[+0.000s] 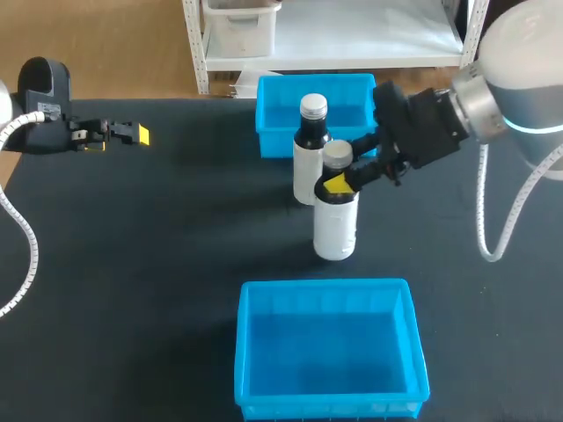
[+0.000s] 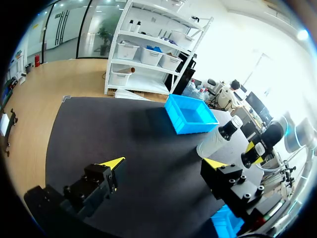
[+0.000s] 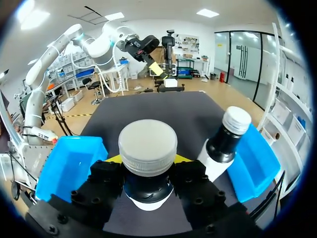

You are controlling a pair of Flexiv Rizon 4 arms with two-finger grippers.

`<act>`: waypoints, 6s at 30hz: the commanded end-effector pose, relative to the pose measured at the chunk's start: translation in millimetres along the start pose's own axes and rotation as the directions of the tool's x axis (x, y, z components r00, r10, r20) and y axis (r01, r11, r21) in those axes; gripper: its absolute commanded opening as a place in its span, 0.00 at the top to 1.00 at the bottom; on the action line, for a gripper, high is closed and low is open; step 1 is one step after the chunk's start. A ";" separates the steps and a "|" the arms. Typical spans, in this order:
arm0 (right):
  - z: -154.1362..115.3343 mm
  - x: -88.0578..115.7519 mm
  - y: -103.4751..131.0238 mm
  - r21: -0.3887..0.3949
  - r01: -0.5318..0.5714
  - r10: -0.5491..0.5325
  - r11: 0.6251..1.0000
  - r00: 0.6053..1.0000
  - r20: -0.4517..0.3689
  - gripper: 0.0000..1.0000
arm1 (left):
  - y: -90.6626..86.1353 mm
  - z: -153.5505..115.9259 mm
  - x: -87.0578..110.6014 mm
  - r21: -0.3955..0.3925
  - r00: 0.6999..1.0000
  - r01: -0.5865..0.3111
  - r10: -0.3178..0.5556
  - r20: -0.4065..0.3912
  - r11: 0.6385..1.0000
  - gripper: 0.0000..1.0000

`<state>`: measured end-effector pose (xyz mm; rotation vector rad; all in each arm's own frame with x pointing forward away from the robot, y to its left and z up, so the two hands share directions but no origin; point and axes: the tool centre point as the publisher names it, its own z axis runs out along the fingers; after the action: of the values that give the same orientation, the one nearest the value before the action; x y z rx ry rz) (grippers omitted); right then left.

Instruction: Pick up the bottle, and place it in the far bin if it is heavy, or in the near bin if it is light.

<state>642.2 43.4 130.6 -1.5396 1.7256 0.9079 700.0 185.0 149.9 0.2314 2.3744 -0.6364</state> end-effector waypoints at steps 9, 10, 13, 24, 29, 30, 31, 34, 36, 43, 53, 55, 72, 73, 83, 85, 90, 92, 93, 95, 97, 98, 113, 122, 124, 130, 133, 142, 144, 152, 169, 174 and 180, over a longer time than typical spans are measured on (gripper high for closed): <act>-56.8 19.2 -6.2 0.133 -0.061 0.064 0.989 0.998 -0.021 1.00 | 0.0 0.0 0.0 0.000 1.000 0.000 0.000 0.000 1.000 0.00; -61.0 21.5 -8.2 0.145 -0.069 0.072 0.987 0.997 -0.022 1.00 | 0.0 0.0 0.0 0.000 1.000 0.000 0.000 0.000 1.000 0.00; -74.6 27.7 -14.0 0.178 -0.092 0.096 0.980 0.995 -0.015 1.00 | 0.0 0.0 0.0 0.000 1.000 0.000 0.000 0.000 1.000 0.00; -128.1 41.1 -29.7 0.300 -0.153 0.160 0.942 0.987 0.002 1.00 | 0.0 0.0 0.0 0.000 1.000 0.000 0.000 0.000 1.000 0.00; -149.0 37.1 -28.8 0.314 -0.163 0.169 0.935 0.986 0.009 1.00 | 0.0 0.0 0.0 0.000 1.000 0.000 0.000 0.000 1.000 0.00; -152.0 34.8 -27.3 0.311 -0.157 0.163 0.938 0.987 0.006 1.00 | 0.0 0.0 0.0 0.000 1.000 0.000 0.000 0.000 1.000 0.00; -154.8 32.5 -25.7 0.310 -0.147 0.155 0.939 0.988 -0.002 1.00 | 0.0 0.0 0.0 0.000 1.000 0.000 0.000 0.000 1.000 0.00; -160.5 25.9 -21.8 0.315 -0.127 0.142 0.941 0.989 -0.027 1.00 | 0.0 0.0 0.0 0.000 1.000 0.000 0.000 0.000 1.000 0.00; -163.8 21.0 -18.3 0.312 -0.119 0.138 0.943 0.990 -0.040 1.00 | 0.0 0.0 0.0 0.000 1.000 0.000 0.000 0.000 1.000 0.00; -169.9 -5.4 5.5 0.256 -0.068 0.083 0.964 0.995 -0.049 1.00 | 0.0 0.0 0.0 0.000 1.000 0.000 0.000 0.000 1.000 0.00; -139.6 -38.8 45.2 0.059 0.061 -0.059 0.996 0.998 -0.036 1.00 | 0.0 0.0 0.0 0.000 1.000 0.000 0.000 0.000 1.000 0.00; -131.6 -44.6 54.3 0.023 0.088 -0.087 0.996 0.995 -0.038 1.00 | 0.0 0.0 0.0 0.000 1.000 0.000 0.000 0.000 1.000 0.00; -70.9 -84.7 128.0 -0.155 0.178 -0.180 0.972 0.984 -0.002 1.00 | 0.0 0.0 0.0 0.000 1.000 0.000 0.000 0.000 1.000 0.00; -67.6 -86.1 132.0 -0.163 0.179 -0.180 0.970 0.984 0.005 1.00 | 0.0 0.0 0.0 0.000 1.000 0.000 0.000 0.000 1.000 0.00; -22.2 -90.8 172.0 -0.276 0.201 -0.183 0.940 0.979 0.089 1.00 | 0.0 0.0 0.0 0.000 1.000 0.000 0.000 0.000 1.000 0.00; -10.8 -89.9 178.8 -0.302 0.206 -0.183 0.931 0.978 0.103 1.00 | 0.0 0.0 0.0 0.000 1.000 0.000 0.000 0.000 1.000 0.00; 4.7 -87.7 190.3 -0.348 0.222 -0.188 0.911 0.974 0.130 1.00 | 0.0 0.0 0.0 0.000 1.000 0.000 0.000 0.000 1.000 0.00; 8.8 -86.8 193.2 -0.364 0.228 -0.189 0.903 0.972 0.138 1.00 | 0.0 0.0 0.0 0.000 1.000 0.000 0.000 0.000 1.000 0.00; 11.3 -86.0 194.4 -0.371 0.230 -0.191 0.900 0.972 0.139 1.00 | 0.0 0.0 0.0 0.000 1.000 0.000 0.000 0.000 1.000 0.00; 16.2 -83.7 196.3 -0.386 0.233 -0.194 0.892 0.971 0.139 1.00 | 0.0 0.0 0.0 0.000 1.000 0.000 0.000 0.000 1.000 0.00; 21.0 -80.5 198.0 -0.396 0.237 -0.199 0.887 0.971 0.137 1.00 | 0.0 0.0 0.0 0.000 1.000 0.000 0.000 0.000 1.000 0.00; 23.4 -78.2 198.6 -0.399 0.238 -0.201 0.885 0.970 0.134 1.00 | 0.0 0.0 0.0 0.000 1.000 0.000 0.000 0.000 1.000 0.00; 38.9 -50.7 200.0 -0.406 0.271 -0.242 0.873 0.963 0.122 1.00 | 0.0 0.0 0.0 0.000 1.000 0.000 0.000 0.000 1.000 0.00; 44.2 -39.1 200.9 -0.427 0.293 -0.266 0.855 0.956 0.123 1.00 | 0.0 0.0 0.0 0.000 1.000 0.000 0.000 0.000 1.000 0.00; 46.8 -35.6 200.5 -0.433 0.288 -0.264 0.854 0.957 0.116 1.00 | 0.0 0.0 0.0 0.000 1.000 0.000 0.000 0.000 1.000 0.00; 51.2 -29.7 198.4 -0.442 0.282 -0.259 0.851 0.959 0.112 1.00 | 0.0 0.0 0.0 0.000 1.000 0.000 0.000 0.000 1.000 0.00; 52.1 -28.5 197.7 -0.447 0.282 -0.259 0.849 0.959 0.113 0.96 | 0.0 0.0 0.0 0.000 1.000 0.000 0.000 0.000 1.000 0.00; 52.5 -25.9 196.0 -0.458 0.276 -0.256 0.845 0.961 0.106 0.00 | 0.0 0.0 0.0 0.000 1.000 0.000 0.000 0.000 1.000 0.00; 52.3 -25.2 195.7 -0.461 0.271 -0.253 0.845 0.962 0.102 0.00 | 0.0 0.0 0.0 0.000 1.000 0.000 0.000 0.000 1.000 0.00; 42.1 -17.7 182.8 -0.445 0.241 -0.236 0.863 0.969 0.067 0.00 | 0.0 0.0 0.0 0.000 1.000 0.000 0.000 0.000 1.000 0.00; -44.4 27.6 63.1 -0.187 0.093 -0.108 0.978 0.992 -0.072 0.00 | 0.0 0.0 0.0 0.000 1.000 0.000 0.000 0.000 1.000 0.00; -60.4 37.6 10.5 -0.081 0.029 -0.036 0.996 0.996 -0.086 0.00 | 0.0 0.0 0.0 0.000 1.000 0.000 0.000 0.000 1.000 0.00; -69.4 46.2 -50.3 0.028 -0.041 0.043 0.999 0.996 -0.084 0.00 | 0.0 0.0 0.0 0.000 1.000 0.000 0.000 0.000 1.000 0.00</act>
<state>663.6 -45.4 133.0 -1.5391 1.8316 0.8291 700.0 184.9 149.9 0.2314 2.3743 -0.6365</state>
